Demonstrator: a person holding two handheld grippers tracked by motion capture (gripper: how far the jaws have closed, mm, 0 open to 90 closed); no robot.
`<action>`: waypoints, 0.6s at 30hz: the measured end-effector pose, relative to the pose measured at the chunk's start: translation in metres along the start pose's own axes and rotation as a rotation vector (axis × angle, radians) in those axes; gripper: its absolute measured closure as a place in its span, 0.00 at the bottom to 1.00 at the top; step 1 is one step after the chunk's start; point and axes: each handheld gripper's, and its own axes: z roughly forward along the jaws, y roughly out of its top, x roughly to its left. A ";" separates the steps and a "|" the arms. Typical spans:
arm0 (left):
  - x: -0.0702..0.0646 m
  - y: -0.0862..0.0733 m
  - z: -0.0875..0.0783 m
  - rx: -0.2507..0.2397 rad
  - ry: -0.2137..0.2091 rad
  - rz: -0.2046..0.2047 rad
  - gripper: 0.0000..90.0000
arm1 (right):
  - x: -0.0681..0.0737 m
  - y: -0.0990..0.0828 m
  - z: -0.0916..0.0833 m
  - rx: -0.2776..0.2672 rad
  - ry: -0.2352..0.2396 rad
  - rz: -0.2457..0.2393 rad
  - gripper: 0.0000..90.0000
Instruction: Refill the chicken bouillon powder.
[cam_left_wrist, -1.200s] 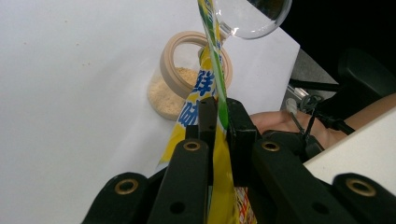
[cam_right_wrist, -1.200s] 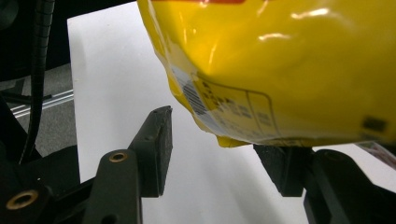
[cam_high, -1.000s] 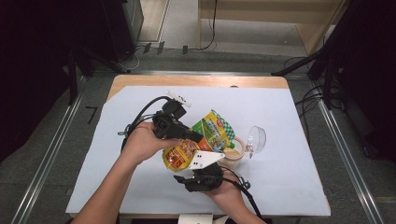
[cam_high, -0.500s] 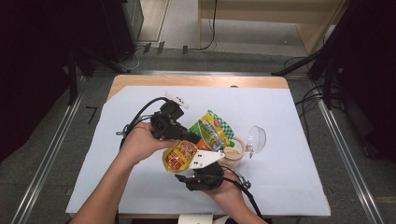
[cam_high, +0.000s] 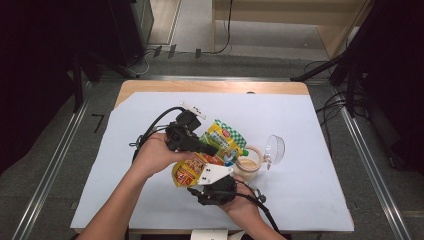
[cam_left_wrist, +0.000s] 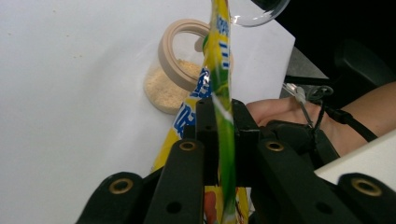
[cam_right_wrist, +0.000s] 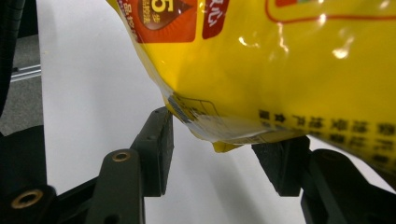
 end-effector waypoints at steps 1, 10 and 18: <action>0.000 0.000 0.000 -0.002 0.000 0.001 0.98 | 0.000 0.000 0.000 0.000 0.001 0.004 0.56; -0.001 0.000 -0.010 -0.026 -0.012 0.001 1.00 | -0.002 -0.002 -0.002 -0.042 0.022 0.040 0.52; -0.001 0.000 -0.019 -0.040 -0.033 0.016 1.00 | -0.007 -0.005 -0.006 -0.087 0.022 0.058 0.51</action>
